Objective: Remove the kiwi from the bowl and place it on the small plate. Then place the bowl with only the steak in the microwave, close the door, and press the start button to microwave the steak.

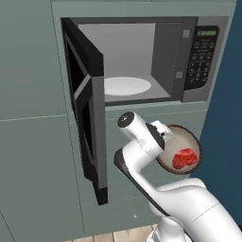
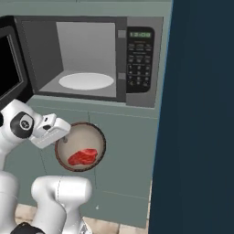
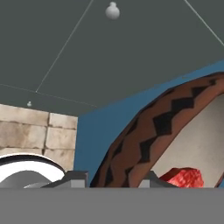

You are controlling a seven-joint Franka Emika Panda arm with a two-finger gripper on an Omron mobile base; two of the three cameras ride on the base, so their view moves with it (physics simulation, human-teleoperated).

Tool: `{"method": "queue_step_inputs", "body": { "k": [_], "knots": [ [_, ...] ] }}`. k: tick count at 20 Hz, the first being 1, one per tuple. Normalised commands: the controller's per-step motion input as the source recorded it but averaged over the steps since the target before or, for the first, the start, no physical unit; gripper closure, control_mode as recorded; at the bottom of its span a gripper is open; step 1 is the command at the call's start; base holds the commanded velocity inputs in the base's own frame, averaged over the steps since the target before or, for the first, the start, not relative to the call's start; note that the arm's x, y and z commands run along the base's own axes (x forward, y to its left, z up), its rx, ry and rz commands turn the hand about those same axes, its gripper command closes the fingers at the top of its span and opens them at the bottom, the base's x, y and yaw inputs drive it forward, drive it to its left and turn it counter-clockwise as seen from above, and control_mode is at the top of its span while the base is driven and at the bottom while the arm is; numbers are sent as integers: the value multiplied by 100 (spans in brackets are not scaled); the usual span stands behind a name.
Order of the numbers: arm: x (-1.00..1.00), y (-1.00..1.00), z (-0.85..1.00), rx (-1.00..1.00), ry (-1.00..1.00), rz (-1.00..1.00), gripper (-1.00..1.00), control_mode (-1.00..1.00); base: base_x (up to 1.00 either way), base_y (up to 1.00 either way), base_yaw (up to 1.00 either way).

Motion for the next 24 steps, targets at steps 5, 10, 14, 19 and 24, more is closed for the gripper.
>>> {"method": "queue_step_inputs", "body": {
  "k": [5, 10, 14, 19, 24],
  "knots": [
    [0, 0, 0, 0, 0, 0, 100, 100, 21, 0, 1],
    [0, 0, 0, 0, 0, 0, 100, 100, 3, 0, 0],
    [0, 0, 0, 0, 0, 0, 100, 100, 0, 0, 0],
    [0, 0, 13, -3, 0, 18, 100, -100, 0, 0, 0],
    [0, 5, 44, -14, 0, 38, 100, -100, 0, 0, 0]
  ]
}}
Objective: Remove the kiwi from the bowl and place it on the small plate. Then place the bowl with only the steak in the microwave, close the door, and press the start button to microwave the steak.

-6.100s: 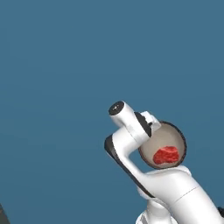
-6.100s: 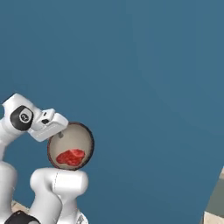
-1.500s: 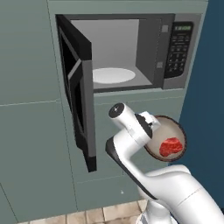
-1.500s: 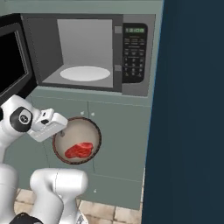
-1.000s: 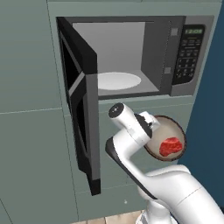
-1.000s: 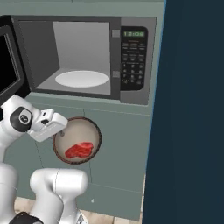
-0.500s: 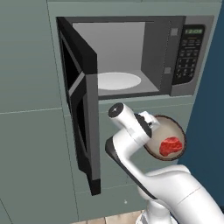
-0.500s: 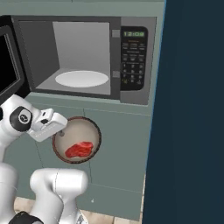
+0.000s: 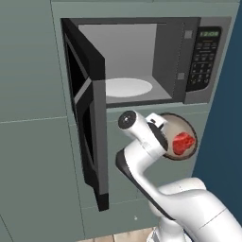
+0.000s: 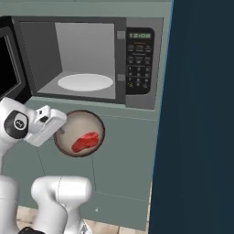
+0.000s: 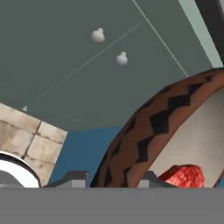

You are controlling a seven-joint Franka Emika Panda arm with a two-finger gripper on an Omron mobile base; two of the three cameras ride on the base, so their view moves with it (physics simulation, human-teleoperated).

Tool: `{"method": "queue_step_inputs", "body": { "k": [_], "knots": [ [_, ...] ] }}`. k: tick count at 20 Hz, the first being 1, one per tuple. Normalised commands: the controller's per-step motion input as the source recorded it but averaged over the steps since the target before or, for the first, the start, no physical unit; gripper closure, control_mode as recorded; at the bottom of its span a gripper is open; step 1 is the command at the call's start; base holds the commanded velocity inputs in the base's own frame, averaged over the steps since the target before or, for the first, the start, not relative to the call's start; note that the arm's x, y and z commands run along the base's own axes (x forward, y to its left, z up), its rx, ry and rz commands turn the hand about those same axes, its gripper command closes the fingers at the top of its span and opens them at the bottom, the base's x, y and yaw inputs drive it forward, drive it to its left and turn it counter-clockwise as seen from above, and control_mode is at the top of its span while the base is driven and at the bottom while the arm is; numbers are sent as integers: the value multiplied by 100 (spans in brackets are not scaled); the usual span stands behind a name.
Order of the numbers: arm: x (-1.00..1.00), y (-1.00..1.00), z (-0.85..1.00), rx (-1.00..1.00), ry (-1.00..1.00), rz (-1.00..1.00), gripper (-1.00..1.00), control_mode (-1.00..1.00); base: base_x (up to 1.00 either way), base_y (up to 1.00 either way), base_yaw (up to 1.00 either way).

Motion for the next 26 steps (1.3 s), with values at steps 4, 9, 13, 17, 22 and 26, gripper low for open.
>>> {"method": "queue_step_inputs", "body": {
  "k": [4, 9, 13, 17, 22, 26],
  "knots": [
    [0, 17, 22, -16, 4, 38, 100, -100, 0, 0, 0],
    [0, 0, 0, -9, 3, 34, 100, -100, 0, 0, 0],
    [0, 0, 0, -5, 0, 32, 100, -100, 0, 0, 0],
    [0, 0, 0, -3, 0, 31, 100, -100, 0, 0, 0],
    [0, 4, 19, -6, 0, 27, 100, -100, 0, 0, 0],
    [2, 1, 43, -9, -6, 24, 100, -100, 0, 0, 0]
  ]
}}
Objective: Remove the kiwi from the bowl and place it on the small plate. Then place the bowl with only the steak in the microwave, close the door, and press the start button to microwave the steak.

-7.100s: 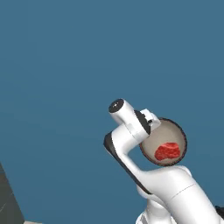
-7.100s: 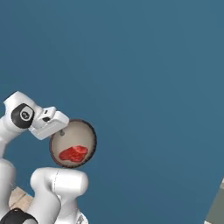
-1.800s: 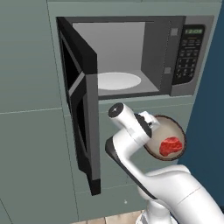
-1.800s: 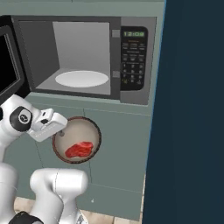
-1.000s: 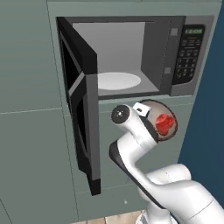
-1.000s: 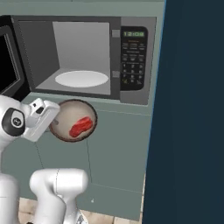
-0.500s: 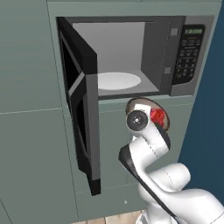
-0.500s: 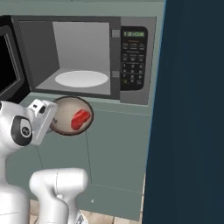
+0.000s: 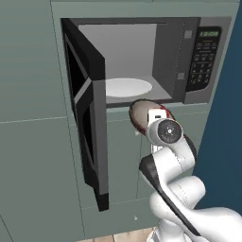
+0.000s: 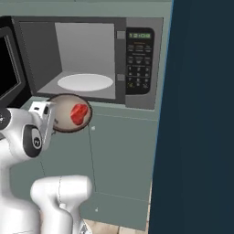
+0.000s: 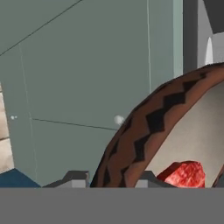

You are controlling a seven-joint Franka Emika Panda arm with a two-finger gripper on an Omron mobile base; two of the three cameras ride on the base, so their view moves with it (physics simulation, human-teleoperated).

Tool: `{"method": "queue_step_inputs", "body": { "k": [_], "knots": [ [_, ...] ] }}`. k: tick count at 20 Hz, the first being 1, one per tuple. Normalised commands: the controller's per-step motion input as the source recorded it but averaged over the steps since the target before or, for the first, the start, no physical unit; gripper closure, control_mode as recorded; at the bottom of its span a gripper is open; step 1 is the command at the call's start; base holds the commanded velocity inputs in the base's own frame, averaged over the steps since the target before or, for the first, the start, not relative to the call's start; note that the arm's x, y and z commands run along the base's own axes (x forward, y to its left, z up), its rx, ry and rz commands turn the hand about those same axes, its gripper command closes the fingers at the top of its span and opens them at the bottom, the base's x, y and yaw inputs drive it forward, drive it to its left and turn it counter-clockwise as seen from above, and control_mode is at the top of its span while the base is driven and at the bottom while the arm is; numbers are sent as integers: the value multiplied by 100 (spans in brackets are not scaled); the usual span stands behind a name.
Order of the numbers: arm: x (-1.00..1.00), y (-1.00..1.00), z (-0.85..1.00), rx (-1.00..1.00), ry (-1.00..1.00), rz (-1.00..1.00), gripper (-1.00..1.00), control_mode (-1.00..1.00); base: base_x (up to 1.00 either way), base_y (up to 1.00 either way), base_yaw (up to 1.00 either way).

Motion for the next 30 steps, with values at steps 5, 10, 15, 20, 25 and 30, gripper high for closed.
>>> {"method": "queue_step_inputs", "body": {
  "k": [5, 10, 15, 20, 25, 30],
  "knots": [
    [6, 0, 47, -9, -6, 17, 100, -100, 0, 0, 0],
    [6, 0, 41, -8, -1, 15, 100, -100, 0, 0, 0],
    [24, 0, 44, -12, -10, 6, 100, -100, 0, 0, 0],
    [26, 0, 25, -11, -2, 6, 100, -100, 0, 0, 0],
    [48, 0, 14, -5, 0, 10, 100, -100, 0, 0, 0],
    [59, 0, 6, -2, 0, 11, 100, -100, 0, 0, 0]
  ]
}}
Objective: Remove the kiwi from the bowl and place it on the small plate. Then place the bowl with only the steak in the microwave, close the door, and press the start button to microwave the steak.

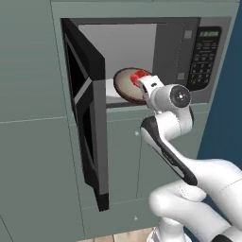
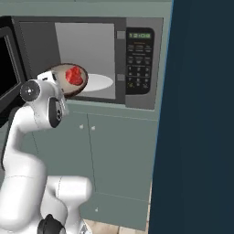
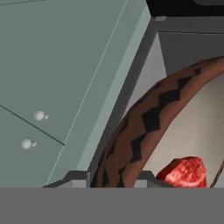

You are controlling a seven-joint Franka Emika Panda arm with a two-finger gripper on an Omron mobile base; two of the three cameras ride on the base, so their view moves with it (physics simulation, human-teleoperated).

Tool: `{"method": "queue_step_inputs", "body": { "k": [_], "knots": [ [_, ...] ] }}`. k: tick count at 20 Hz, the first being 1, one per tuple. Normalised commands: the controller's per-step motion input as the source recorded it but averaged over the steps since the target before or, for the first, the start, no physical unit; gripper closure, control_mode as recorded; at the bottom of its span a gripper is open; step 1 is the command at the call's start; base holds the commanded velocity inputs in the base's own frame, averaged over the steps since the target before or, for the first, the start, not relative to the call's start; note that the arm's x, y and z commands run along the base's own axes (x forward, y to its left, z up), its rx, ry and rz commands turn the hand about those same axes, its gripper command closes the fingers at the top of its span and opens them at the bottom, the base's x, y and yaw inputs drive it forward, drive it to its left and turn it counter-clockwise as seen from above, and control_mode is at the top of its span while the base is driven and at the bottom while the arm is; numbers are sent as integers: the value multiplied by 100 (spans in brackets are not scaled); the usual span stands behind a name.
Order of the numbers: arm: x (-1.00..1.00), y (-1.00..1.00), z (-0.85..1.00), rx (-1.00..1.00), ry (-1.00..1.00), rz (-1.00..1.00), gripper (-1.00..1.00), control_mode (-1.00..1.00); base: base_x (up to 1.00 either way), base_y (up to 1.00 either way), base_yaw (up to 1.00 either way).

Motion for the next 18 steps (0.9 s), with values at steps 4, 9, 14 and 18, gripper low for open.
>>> {"method": "queue_step_inputs", "body": {
  "k": [4, 9, 14, 18],
  "knots": [
    [58, 0, 0, -1, 0, 9, 100, -100, 0, 0, 0],
    [58, 0, -6, -2, 0, 8, 100, -100, 0, 0, 0],
    [51, 0, -10, -5, 2, 6, 100, -100, 0, 0, 0],
    [33, 0, -11, -5, 10, 0, 100, -100, 0, 0, 0]
  ]
}}
